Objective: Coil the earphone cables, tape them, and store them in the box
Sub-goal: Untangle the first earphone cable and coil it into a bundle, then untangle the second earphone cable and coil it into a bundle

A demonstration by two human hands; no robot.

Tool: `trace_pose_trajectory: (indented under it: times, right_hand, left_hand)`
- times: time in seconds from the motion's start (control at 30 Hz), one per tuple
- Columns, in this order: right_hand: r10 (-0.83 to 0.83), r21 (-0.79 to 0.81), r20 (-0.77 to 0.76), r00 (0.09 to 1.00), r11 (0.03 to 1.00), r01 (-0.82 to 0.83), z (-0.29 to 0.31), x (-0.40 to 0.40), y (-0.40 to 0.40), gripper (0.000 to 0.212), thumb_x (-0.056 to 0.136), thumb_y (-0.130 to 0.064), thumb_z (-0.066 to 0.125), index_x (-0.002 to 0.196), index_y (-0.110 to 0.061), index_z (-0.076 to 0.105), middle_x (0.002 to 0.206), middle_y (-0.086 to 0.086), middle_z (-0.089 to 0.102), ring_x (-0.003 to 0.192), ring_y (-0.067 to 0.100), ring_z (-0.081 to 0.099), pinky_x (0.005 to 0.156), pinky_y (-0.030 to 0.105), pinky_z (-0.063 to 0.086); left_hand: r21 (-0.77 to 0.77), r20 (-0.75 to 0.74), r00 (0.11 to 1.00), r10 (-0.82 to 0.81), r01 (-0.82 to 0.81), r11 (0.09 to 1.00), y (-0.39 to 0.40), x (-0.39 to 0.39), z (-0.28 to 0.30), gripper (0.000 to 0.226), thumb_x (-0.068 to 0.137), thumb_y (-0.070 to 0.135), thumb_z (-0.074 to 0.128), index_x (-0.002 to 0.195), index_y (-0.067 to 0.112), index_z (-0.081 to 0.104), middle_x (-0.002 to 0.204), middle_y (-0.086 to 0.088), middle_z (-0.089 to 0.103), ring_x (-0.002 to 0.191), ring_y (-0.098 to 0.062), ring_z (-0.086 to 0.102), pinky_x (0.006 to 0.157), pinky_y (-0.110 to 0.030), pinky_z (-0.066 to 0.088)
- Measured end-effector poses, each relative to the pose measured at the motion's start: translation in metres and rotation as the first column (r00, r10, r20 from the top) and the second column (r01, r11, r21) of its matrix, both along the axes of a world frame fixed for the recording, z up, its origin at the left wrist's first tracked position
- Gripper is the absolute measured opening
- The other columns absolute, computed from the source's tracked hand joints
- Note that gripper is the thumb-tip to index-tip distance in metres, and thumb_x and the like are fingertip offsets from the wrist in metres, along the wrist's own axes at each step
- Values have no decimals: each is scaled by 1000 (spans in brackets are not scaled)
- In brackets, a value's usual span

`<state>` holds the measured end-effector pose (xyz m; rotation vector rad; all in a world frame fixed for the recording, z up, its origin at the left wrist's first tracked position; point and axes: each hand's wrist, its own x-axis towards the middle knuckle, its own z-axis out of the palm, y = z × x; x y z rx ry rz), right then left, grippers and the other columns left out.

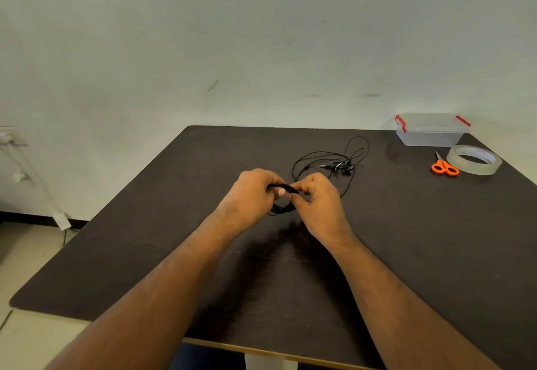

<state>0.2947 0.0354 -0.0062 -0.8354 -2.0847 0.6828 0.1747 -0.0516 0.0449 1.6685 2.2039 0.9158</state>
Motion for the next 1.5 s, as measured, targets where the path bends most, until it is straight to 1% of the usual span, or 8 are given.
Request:
trace_pose_trajectory:
  times: [0.07, 0.2, 0.53, 0.77, 0.93, 1.1, 1.4, 1.5]
  right_hand:
    - [22, -72, 39, 999, 997, -19, 3, 2, 0, 4, 87, -20, 68, 90, -18, 71, 85, -6, 57, 75, 7, 53, 68, 24, 45]
    - [82, -171, 45, 996, 982, -73, 11, 1, -1, 14, 83, -20, 72, 97, -25, 70, 71, -9, 62, 65, 5, 57, 64, 24, 49]
    - [68, -114, 336, 939, 993, -32, 29, 19, 15, 18, 81, -16, 73, 70, -29, 67, 67, -9, 67, 60, 6, 66, 58, 23, 52]
    - [-115, -45, 555, 824, 985, 168, 42, 91, 53, 22, 76, -17, 75, 61, -28, 63, 62, -6, 67, 59, 11, 67, 67, 33, 58]
    - [-157, 51, 709, 687, 984, 173, 25, 122, 64, 2, 81, -28, 66, 80, -30, 67, 96, 0, 68, 89, 23, 65, 77, 36, 54]
    - [-149, 99, 660, 736, 989, 111, 15, 131, 61, 25, 91, -34, 56, 86, -15, 72, 89, 4, 65, 85, 22, 61, 70, 31, 48]
    - [-205, 189, 614, 762, 976, 110, 4, 126, 61, 35, 96, -32, 46, 82, -8, 67, 88, 7, 57, 86, 27, 58, 75, 41, 51]
    - [-209, 189, 583, 785, 975, 119, 2, 124, 63, 35, 96, -31, 46, 77, -9, 65, 81, 2, 50, 83, 26, 57, 72, 39, 49]
  left_hand:
    - [-2, -12, 999, 30, -30, 1000, 0, -2, 0, 21, 93, 17, 61, 112, 19, 68, 87, 7, 66, 78, -6, 59, 72, -19, 46]
    - [34, 65, 995, 82, -84, 996, -7, -15, -3, 7, 86, 19, 70, 91, 20, 65, 75, 1, 68, 70, -14, 65, 64, -22, 51]
    - [-10, 433, 898, 85, -89, 996, 5, -3, -26, 11, 82, 17, 76, 83, 10, 66, 60, -4, 65, 51, -14, 64, 53, -30, 57]
    - [5, 203, 978, -39, 39, 999, 63, 68, -28, 11, 81, 25, 76, 81, 14, 76, 64, 2, 66, 57, -9, 59, 59, -24, 50]
    - [-64, 26, 996, -80, 81, 995, 82, 109, -39, 13, 84, 26, 69, 92, 18, 76, 89, -6, 73, 86, -23, 68, 74, -31, 55]
    - [-20, -70, 994, -80, 79, 997, 86, 113, -46, 19, 84, 27, 65, 93, 15, 76, 92, -6, 72, 89, -22, 66, 72, -28, 51]
    - [-8, -16, 998, -59, 59, 998, 90, 107, -52, 42, 93, 26, 55, 59, 4, 52, 56, -4, 53, 51, -18, 49, 53, -31, 45]
    - [12, -14, 998, -64, 64, 998, 90, 104, -52, 42, 95, 26, 53, 57, 7, 49, 64, -7, 55, 62, -22, 55, 59, -33, 48]
